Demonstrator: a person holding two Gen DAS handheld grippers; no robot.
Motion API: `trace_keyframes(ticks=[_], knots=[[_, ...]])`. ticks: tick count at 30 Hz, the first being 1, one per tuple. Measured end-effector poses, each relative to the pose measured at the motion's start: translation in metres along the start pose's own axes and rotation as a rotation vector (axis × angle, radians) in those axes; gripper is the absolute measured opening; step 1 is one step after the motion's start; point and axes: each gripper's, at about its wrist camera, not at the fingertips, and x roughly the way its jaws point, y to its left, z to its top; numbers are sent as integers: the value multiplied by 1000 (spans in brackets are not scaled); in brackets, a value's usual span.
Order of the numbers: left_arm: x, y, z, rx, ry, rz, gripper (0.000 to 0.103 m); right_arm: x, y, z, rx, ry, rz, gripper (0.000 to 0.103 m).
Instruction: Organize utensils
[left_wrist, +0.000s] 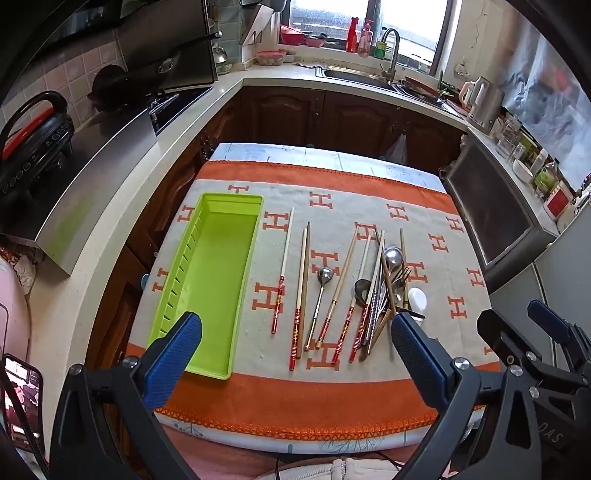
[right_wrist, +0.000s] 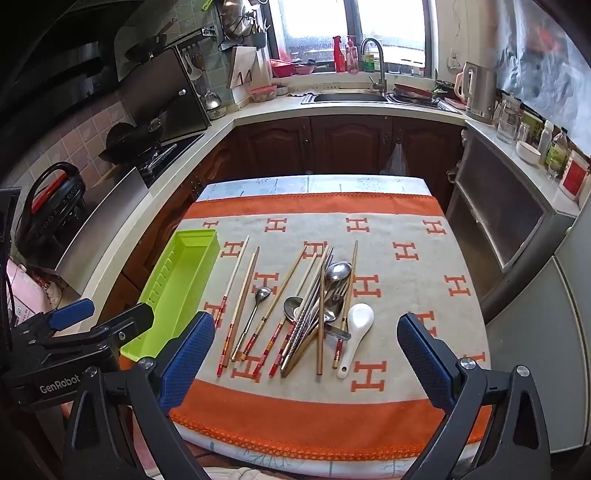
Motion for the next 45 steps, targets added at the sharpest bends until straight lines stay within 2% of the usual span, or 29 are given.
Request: trace_keyframes(ticks=[17,45], knots=[[5,-1,1,6,26,12,101,19,-4,-2,18,32,18,101],[6,0,0,6,29,12,101,22,-4,-8,25,37,24,101]])
